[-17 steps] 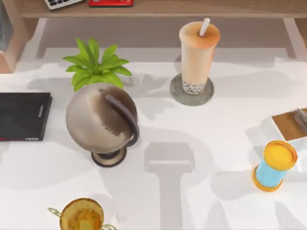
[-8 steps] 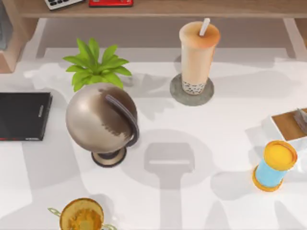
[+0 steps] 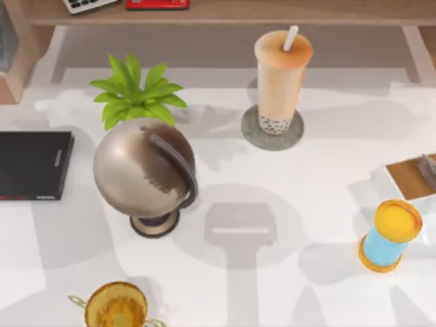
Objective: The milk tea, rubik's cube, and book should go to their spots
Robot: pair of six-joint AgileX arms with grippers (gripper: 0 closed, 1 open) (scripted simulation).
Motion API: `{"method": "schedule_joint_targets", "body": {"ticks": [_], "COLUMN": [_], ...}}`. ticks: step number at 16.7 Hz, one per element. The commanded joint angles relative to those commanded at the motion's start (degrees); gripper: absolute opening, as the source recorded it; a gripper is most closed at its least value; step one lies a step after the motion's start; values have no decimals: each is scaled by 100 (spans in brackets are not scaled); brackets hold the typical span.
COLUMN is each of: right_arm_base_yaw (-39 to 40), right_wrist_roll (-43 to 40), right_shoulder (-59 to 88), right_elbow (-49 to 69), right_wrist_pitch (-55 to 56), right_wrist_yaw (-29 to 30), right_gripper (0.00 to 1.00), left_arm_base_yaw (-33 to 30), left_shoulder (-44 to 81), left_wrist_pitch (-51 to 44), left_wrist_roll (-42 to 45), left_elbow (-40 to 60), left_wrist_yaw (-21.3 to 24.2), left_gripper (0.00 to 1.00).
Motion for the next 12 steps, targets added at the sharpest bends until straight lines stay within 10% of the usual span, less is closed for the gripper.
{"method": "schedule_joint_targets", "body": {"ticks": [12], "right_arm_base_yaw": [0], "right_wrist_roll": [0], "right_shoulder": [0], "right_elbow": [0], "right_wrist_pitch": [0], "right_wrist_yaw": [0], "right_gripper": [100], "left_arm_base_yaw": [-23], "left_shoulder": [1632], "left_wrist_pitch": [-345], "left_wrist_roll": [-21], "left_elbow": [2005], "left_wrist_yaw": [29], "left_gripper": [100]}}
